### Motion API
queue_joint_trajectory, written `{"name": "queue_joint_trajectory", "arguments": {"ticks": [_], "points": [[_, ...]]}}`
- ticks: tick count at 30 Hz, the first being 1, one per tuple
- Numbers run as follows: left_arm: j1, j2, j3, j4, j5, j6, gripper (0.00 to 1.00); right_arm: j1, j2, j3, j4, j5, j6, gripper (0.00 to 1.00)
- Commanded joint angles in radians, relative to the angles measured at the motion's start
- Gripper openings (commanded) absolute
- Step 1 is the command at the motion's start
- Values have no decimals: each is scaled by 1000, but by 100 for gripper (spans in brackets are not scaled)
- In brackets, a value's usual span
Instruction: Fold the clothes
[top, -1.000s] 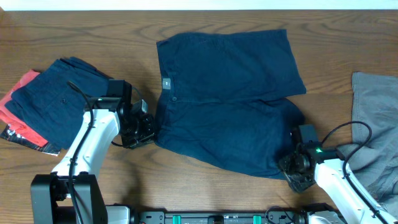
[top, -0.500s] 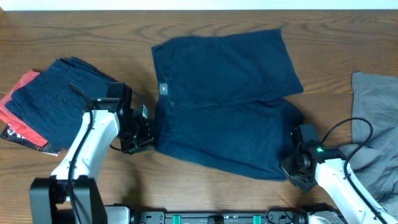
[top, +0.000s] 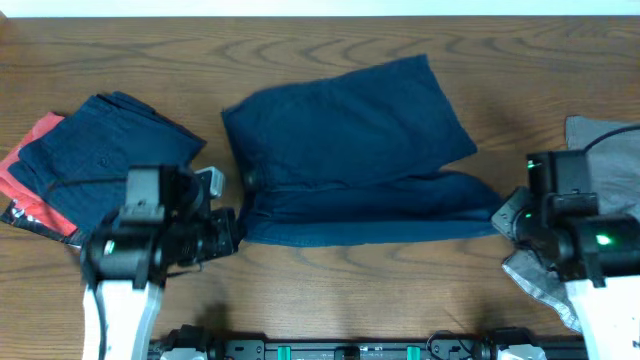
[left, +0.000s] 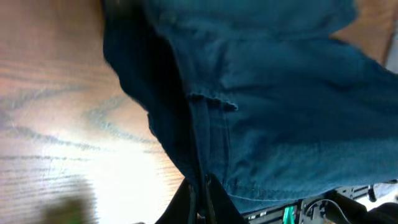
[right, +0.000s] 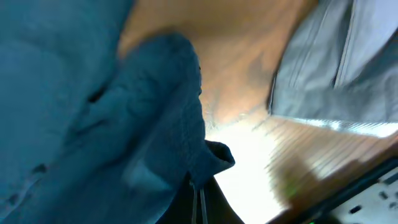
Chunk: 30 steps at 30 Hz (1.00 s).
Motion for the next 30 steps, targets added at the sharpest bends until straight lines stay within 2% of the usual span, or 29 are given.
{"name": "queue_joint_trajectory", "arguments": {"ticks": [1, 6, 11, 16, 21, 30], "points": [[5, -100, 35, -18, -14, -1, 6, -21, -10, 90, -31, 120, -102, 1], [5, -210, 40, -24, -19, -45, 6, -20, 3, 170, 25, 96, -243, 1], [5, -193, 40, 56, -75, -139, 6, -20, 79, 182, 177, 38, -349, 1], [5, -95, 40, 149, -253, -313, 6, -18, 216, 182, 397, 3, -419, 1], [5, 38, 40, 265, -415, -431, 6, -18, 372, 182, 626, -104, -447, 1], [5, 363, 40, 536, -497, -475, 6, 31, 636, 182, 1085, -152, -501, 1]]}}
